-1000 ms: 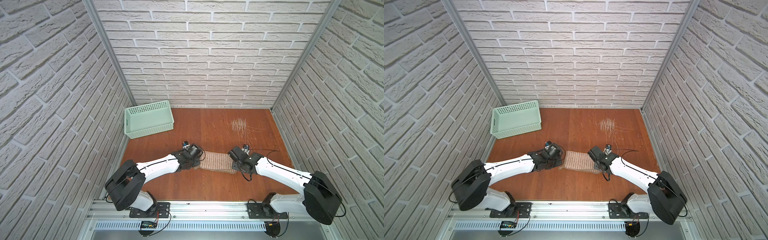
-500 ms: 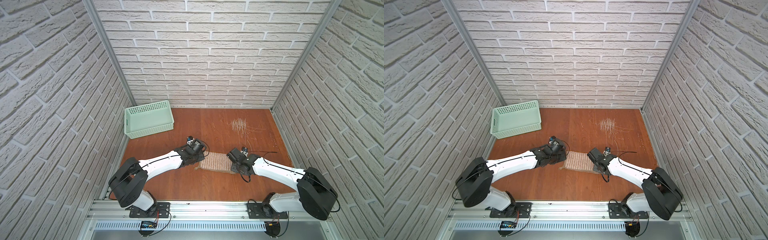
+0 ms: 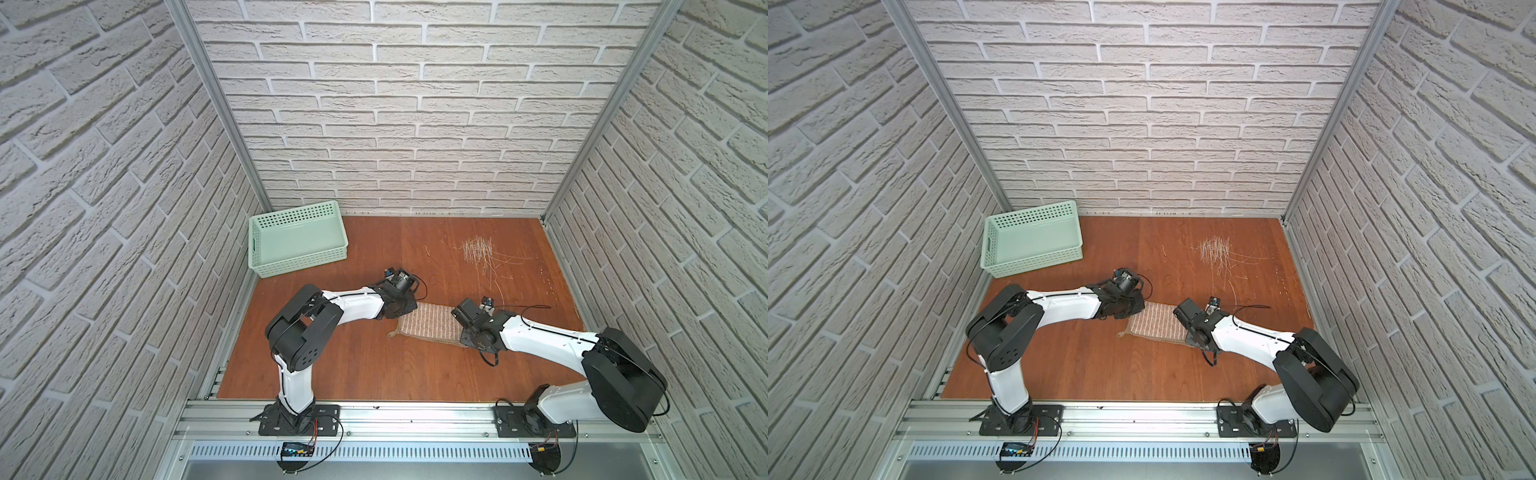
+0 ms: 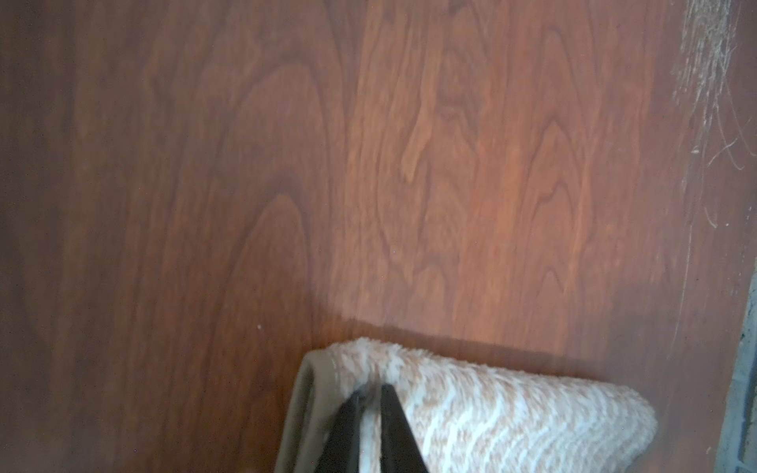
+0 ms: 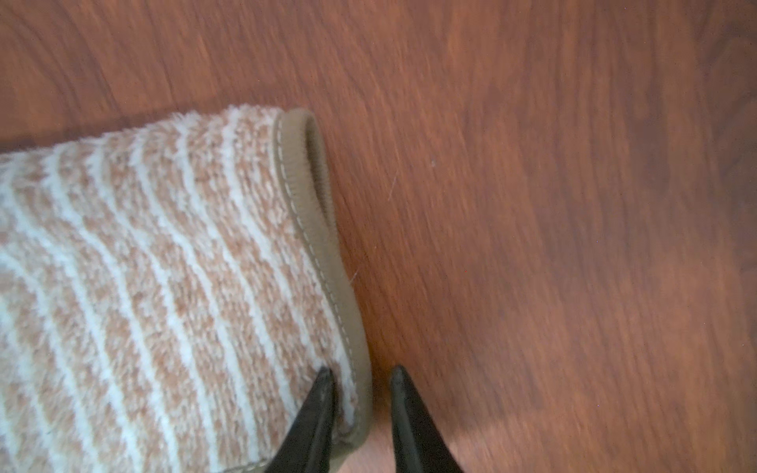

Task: Fold the square dishcloth
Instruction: Smooth out the cleaning item at the center of the board.

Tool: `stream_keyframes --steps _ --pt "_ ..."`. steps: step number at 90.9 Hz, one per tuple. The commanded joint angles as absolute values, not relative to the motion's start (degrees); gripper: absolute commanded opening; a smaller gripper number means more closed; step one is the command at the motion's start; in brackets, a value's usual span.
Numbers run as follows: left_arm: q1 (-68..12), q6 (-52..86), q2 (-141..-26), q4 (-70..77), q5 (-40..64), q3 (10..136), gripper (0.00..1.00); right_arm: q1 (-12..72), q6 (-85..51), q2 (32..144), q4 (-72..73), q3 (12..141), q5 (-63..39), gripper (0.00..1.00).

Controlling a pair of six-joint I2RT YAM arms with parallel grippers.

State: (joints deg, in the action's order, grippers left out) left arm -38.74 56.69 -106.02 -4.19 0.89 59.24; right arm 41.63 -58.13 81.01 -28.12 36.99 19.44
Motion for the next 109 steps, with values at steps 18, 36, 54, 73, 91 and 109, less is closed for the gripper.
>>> stream_keyframes --steps 18,36,54,73,91,109 --pt "-33.3 55.3 -106.9 -4.0 -0.7 57.9 0.12 39.6 -51.0 83.9 -25.4 40.6 17.1 0.29" --pt "-32.2 50.8 -105.7 -6.8 -1.9 62.4 0.22 37.2 -46.6 82.1 -26.6 45.0 12.8 0.32" --pt "-32.7 47.7 -104.4 -9.0 -1.9 66.1 0.35 35.6 -46.0 78.4 -28.0 46.1 10.2 0.36" --pt "-34.1 45.7 -102.7 -10.1 -2.3 67.4 0.37 32.2 -44.9 76.8 -28.1 46.3 5.7 0.36" --pt "-40.9 35.2 -101.3 -3.5 -3.7 66.0 0.37 26.1 -41.4 78.8 -27.3 48.5 -1.5 0.36" --pt "-48.8 19.5 -102.5 9.7 0.3 62.0 0.47 21.1 -37.0 85.3 -26.6 54.1 -8.3 0.32"
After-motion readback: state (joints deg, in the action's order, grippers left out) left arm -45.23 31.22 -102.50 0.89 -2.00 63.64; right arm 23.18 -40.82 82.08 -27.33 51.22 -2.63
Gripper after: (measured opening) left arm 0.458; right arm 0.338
